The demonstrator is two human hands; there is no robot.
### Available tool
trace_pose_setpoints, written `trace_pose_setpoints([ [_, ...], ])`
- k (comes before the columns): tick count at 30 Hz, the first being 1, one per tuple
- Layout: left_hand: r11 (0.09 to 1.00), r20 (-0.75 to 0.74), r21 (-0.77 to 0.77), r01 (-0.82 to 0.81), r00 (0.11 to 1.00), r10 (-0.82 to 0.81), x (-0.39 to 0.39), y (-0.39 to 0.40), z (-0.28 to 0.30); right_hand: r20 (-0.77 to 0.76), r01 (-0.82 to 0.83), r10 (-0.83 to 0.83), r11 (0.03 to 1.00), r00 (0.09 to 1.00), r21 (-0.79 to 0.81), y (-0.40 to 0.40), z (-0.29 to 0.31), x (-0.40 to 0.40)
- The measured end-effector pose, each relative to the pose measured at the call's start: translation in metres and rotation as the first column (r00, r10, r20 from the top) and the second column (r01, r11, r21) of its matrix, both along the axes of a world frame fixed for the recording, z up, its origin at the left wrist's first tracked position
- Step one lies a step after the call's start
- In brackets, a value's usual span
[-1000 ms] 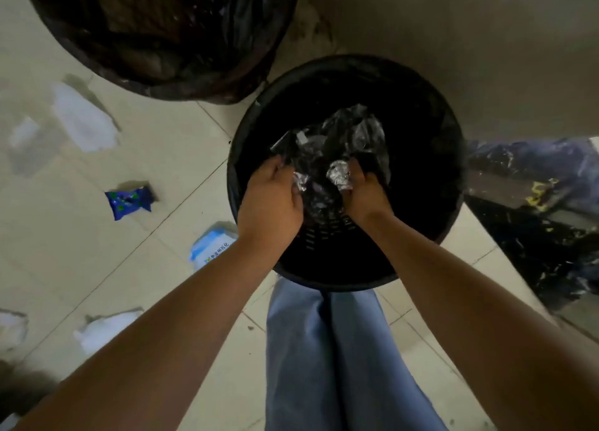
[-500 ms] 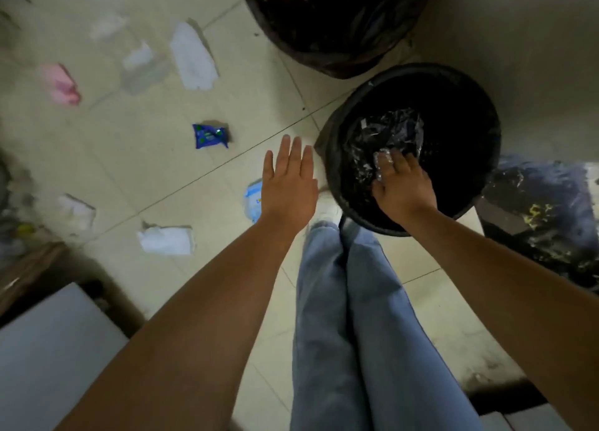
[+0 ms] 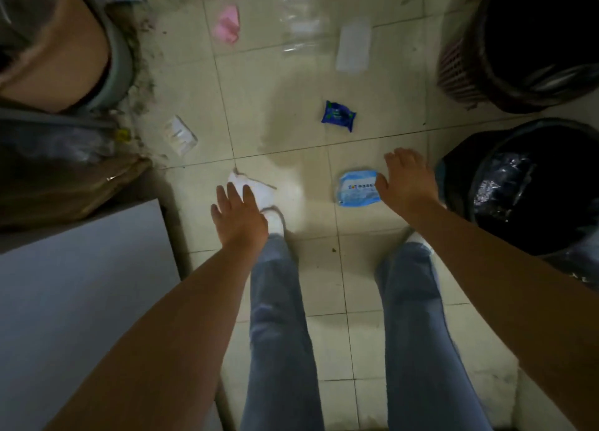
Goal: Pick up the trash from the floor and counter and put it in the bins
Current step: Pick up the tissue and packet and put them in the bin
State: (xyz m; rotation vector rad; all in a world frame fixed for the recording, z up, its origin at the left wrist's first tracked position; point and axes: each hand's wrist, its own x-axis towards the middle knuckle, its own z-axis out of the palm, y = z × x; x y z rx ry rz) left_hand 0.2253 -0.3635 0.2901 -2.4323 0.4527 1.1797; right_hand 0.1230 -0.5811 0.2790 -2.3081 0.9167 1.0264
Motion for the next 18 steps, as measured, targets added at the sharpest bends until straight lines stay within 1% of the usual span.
trace_pose_setpoints([
  [2, 1.000, -0.037, 0.011, -0.001, 0.999, 0.001, 0.023, 0.039, -0.019, -0.059, 0.039, -0.039, 0.999, 0.997, -0.014, 0.029, -0.023, 0.011],
  [4, 0.998, -0.045, 0.003, -0.057, 0.997, 0.057, 0.041, 0.068, -0.043, -0.144, 0.056, -0.058, 0.998, 0.988, -0.017, 0.057, -0.052, 0.018],
  [5, 0.991, -0.051, -0.015, -0.136, 0.989, 0.135, 0.046, 0.078, -0.058, -0.188, 0.051, -0.052, 0.999, 0.981, -0.010, 0.070, -0.068, 0.020],
  [7, 0.947, -0.064, -0.052, -0.318, 0.947, 0.314, 0.058, 0.090, -0.094, -0.238, 0.021, -0.022, 1.000, 0.971, -0.009, 0.090, -0.105, 0.024],
  [9, 0.911, -0.073, -0.094, -0.402, 0.915, 0.396, 0.069, 0.097, -0.140, -0.279, -0.042, 0.036, 0.999, 0.960, -0.015, 0.103, -0.150, 0.028],
  [12, 0.879, -0.054, -0.171, -0.444, 0.896, 0.442, 0.085, 0.103, -0.213, -0.342, -0.214, 0.184, 0.975, 0.922, -0.053, 0.112, -0.223, 0.031],
  [13, 0.869, -0.056, -0.172, -0.464, 0.885, 0.461, 0.087, 0.104, -0.236, -0.362, -0.279, 0.236, 0.958, 0.902, -0.070, 0.112, -0.246, 0.029],
  [15, 0.859, -0.081, -0.154, -0.488, 0.873, 0.482, 0.090, 0.106, -0.278, -0.390, -0.355, 0.290, 0.929, 0.874, -0.106, 0.108, -0.285, 0.023],
  [16, 0.864, -0.100, -0.146, -0.481, 0.876, 0.471, 0.089, 0.108, -0.295, -0.408, -0.378, 0.300, 0.917, 0.862, -0.124, 0.104, -0.300, 0.017],
  [18, 0.892, -0.114, -0.173, -0.418, 0.908, 0.403, 0.088, 0.113, -0.324, -0.436, -0.429, 0.322, 0.887, 0.840, -0.170, 0.096, -0.323, 0.006],
])
